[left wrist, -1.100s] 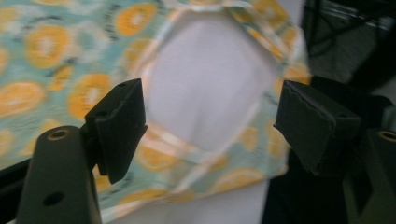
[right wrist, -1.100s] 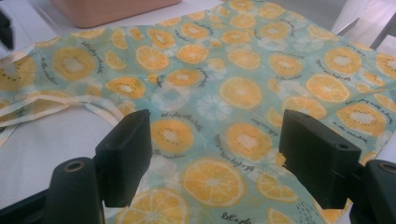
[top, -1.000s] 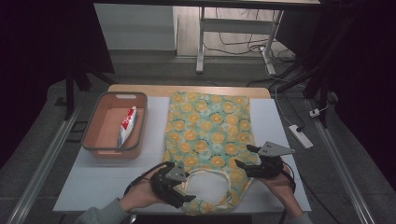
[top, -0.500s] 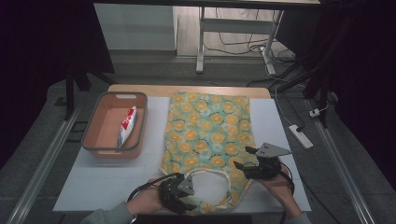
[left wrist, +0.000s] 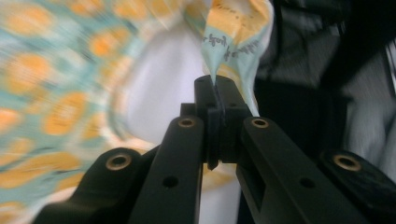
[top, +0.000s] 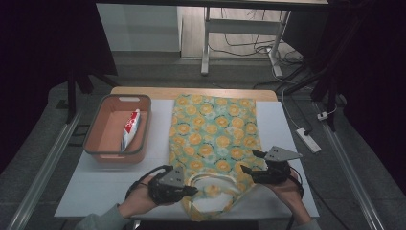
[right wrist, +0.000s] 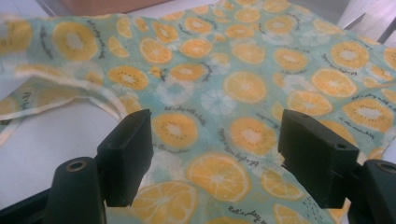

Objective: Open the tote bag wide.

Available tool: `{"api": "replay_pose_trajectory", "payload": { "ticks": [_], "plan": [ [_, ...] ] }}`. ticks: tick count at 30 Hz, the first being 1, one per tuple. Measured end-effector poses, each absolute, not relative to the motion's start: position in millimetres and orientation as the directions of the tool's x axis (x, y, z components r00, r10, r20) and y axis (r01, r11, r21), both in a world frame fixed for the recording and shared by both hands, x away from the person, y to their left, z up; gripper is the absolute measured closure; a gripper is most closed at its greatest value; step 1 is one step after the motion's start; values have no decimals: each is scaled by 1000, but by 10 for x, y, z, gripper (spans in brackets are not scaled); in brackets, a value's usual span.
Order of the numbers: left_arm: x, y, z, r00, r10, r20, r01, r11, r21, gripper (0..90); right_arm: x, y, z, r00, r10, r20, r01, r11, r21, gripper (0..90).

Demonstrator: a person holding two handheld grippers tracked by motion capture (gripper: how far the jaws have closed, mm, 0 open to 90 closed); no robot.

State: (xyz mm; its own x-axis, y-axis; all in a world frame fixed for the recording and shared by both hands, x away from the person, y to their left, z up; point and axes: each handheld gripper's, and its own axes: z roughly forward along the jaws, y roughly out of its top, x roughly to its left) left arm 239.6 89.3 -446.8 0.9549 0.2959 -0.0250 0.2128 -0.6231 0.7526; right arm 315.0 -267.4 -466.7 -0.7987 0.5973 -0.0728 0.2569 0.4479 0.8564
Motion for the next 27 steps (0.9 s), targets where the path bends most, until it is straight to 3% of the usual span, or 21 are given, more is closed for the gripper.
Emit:
{"api": "replay_pose_trajectory", "payload": {
  "ticks": [5, 11, 21, 22, 27],
  "plan": [
    [2562, 1047, -4270, 902, 433, -10, 254, -512, 820, 885, 3082, -2717, -4437, -813, 577, -74, 223, 427, 877, 263],
    [2746, 1085, -4230, 856, 517, 9, 282, -481, 831, 886, 3047, -2729, -4317, -833, 546, -85, 222, 471, 854, 207],
    [3059, 1066, -4228, 811, 586, 6, 311, -439, 843, 885, 3106, -2387, -4647, -885, 451, -120, 235, 653, 720, 168],
    [3084, 1063, -4230, 807, 591, 6, 312, -436, 844, 885, 3141, -2285, -4745, -890, 431, -148, 228, 703, 674, 171],
    [3203, 1085, -4240, 793, 609, -16, 332, -410, 850, 885, 3259, -2164, -4907, -898, 400, -182, 228, 778, 586, 263]
  ]
}}
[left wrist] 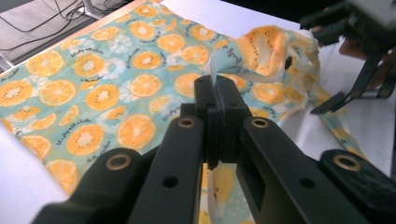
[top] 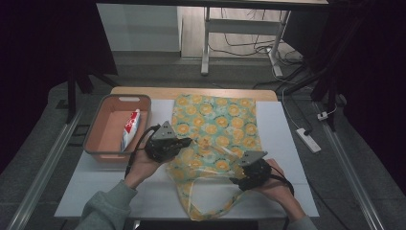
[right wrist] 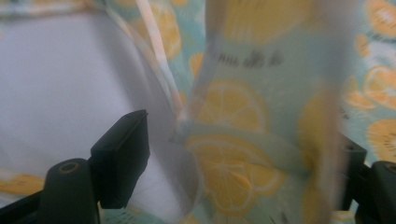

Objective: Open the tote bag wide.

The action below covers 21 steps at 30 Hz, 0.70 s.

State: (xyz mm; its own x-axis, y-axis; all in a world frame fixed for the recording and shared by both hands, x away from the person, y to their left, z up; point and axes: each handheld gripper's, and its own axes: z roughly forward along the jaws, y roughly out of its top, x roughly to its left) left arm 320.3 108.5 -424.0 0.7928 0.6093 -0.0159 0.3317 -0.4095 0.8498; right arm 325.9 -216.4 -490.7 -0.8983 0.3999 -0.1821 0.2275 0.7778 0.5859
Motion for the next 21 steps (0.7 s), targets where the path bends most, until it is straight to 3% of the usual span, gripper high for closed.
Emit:
{"api": "replay_pose_trajectory", "payload": {
  "ticks": [3, 6, 8, 12, 18, 21],
  "plan": [
    [3252, 1094, -4255, 791, 611, -36, 345, -396, 851, 885, 3297, -2112, -4962, -898, 391, -200, 225, 800, 556, 403],
    [3278, 1090, -4271, 787, 616, -36, 349, -396, 849, 884, 3324, -2071, -4979, -903, 384, -194, 233, 815, 531, 687],
    [3284, 1088, -4277, 785, 619, -35, 351, -397, 848, 884, 3336, -2065, -4973, -903, 384, -195, 234, 818, 526, 816],
    [3278, 1084, -4279, 781, 624, -24, 346, -400, 848, 883, 3310, -2066, -4875, -903, 389, -182, 232, 798, 556, 880],
    [3282, 1080, -4284, 778, 628, -17, 342, -401, 850, 881, 3145, -2055, -4408, -936, 347, -59, 198, 655, 729, 883],
    [3297, 1076, -4293, 774, 633, -19, 345, -397, 850, 879, 3051, -2039, -4156, -941, 330, -68, 152, 597, 788, 884]
  ]
}}
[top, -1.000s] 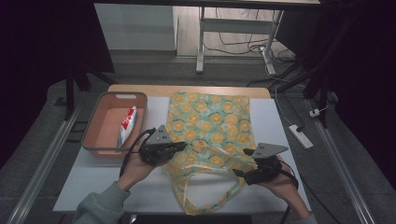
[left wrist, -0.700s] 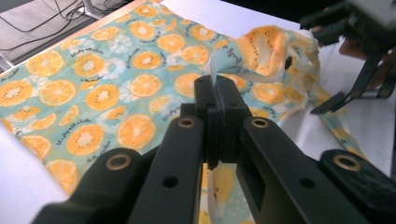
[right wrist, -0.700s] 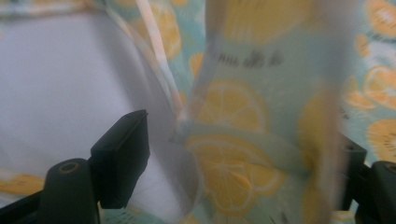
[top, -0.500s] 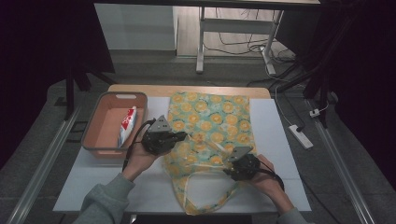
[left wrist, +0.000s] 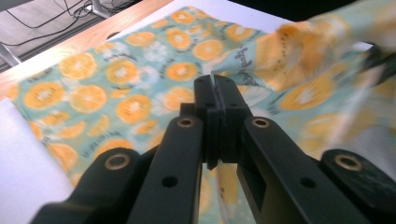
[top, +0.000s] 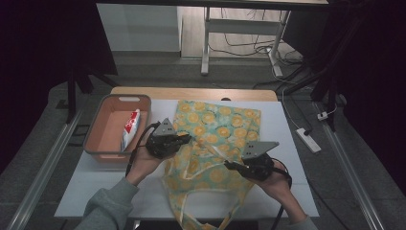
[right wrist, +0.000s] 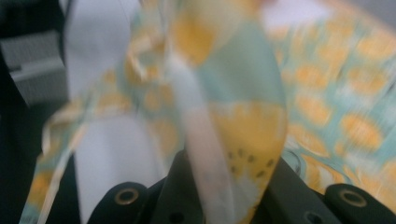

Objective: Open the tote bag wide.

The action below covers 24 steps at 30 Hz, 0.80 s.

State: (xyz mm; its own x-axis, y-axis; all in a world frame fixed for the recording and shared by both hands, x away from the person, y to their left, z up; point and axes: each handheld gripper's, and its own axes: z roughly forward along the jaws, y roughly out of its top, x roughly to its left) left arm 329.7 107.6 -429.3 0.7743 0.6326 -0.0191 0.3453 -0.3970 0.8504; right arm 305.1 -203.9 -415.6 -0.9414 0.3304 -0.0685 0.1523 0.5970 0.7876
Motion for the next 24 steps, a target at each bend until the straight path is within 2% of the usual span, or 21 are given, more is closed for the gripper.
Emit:
{"api": "replay_pose_trajectory", "payload": {
  "ticks": [3, 5, 9, 17, 19, 24],
  "plan": [
    [3334, 1052, -4325, 767, 641, -19, 355, -400, 845, 875, 3068, -2051, -4017, -930, 359, -84, 141, 557, 818, 883],
    [3368, 1023, -4366, 764, 644, -21, 367, -408, 836, 866, 3173, -2070, -4026, -916, 395, -73, 169, 543, 823, 883],
    [3434, 957, -4471, 763, 646, -25, 393, -433, 811, 853, 3482, -2098, -4205, -878, 479, -19, 267, 521, 811, 883],
    [3506, 884, -4625, 760, 650, -19, 421, -469, 777, 805, 3881, -2078, -4632, -835, 546, 62, 400, 527, 749, 882],
    [3490, 886, -4613, 757, 653, -14, 418, -468, 778, 744, 3914, -2089, -4686, -828, 557, 66, 417, 533, 736, 882],
    [3345, 966, -4483, 755, 654, -33, 421, -446, 790, 452, 3937, -2141, -4721, -817, 572, 72, 433, 526, 732, 882]
  ]
}}
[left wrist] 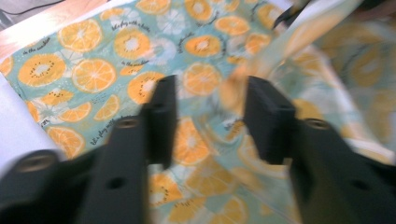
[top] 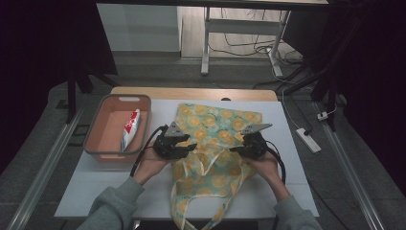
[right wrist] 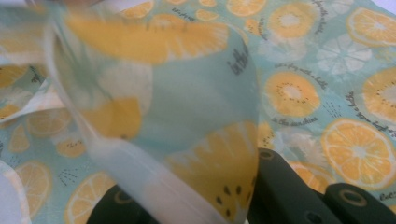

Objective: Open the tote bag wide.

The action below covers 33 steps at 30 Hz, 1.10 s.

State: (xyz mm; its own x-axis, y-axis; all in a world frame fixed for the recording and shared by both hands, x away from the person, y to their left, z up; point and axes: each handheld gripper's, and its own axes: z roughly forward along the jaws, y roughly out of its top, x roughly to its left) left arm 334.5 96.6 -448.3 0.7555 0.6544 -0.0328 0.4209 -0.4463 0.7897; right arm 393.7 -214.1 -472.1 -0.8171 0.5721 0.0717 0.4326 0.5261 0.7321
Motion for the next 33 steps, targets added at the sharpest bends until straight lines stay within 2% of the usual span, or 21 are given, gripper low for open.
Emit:
{"api": "replay_pose_trajectory", "payload": {
  "ticks": [2, 6, 11, 15, 17, 18, 23, 25, 33],
  "plan": [
    [3217, 1019, -4440, 762, 647, -29, 420, -459, 783, 371, 3933, -2157, -4719, -814, 576, 73, 436, 525, 731, 882],
    [2921, 1124, -4416, 778, 627, -37, 419, -474, 775, 303, 3929, -2178, -4703, -813, 577, 77, 437, 519, 734, 883],
    [2680, 1138, -4458, 809, 585, -53, 414, -504, 759, 263, 3928, -2181, -4700, -815, 574, 76, 436, 521, 734, 882],
    [2719, 987, -4619, 809, 587, -21, 425, -561, 711, 248, 3923, -2186, -4693, -816, 574, 75, 433, 520, 736, 882],
    [2772, 878, -4726, 807, 591, -5, 429, -579, 693, 292, 3915, -2193, -4684, -815, 575, 73, 431, 518, 738, 882],
    [2799, 831, -4771, 808, 588, 7, 428, -596, 679, 341, 3909, -2199, -4680, -815, 575, 74, 432, 518, 738, 882],
    [2915, 802, -4832, 801, 598, 21, 431, -601, 673, 851, 3851, -2264, -4645, -817, 572, 74, 429, 517, 741, 882],
    [2940, 872, -4773, 794, 608, 19, 429, -582, 691, 880, 3788, -2300, -4609, -824, 562, 72, 420, 521, 744, 881],
    [3030, 1189, -4357, 737, 676, 31, 397, -469, 789, 886, 3289, -2384, -4234, -882, 465, 83, 339, 502, 795, 883]
  ]
}}
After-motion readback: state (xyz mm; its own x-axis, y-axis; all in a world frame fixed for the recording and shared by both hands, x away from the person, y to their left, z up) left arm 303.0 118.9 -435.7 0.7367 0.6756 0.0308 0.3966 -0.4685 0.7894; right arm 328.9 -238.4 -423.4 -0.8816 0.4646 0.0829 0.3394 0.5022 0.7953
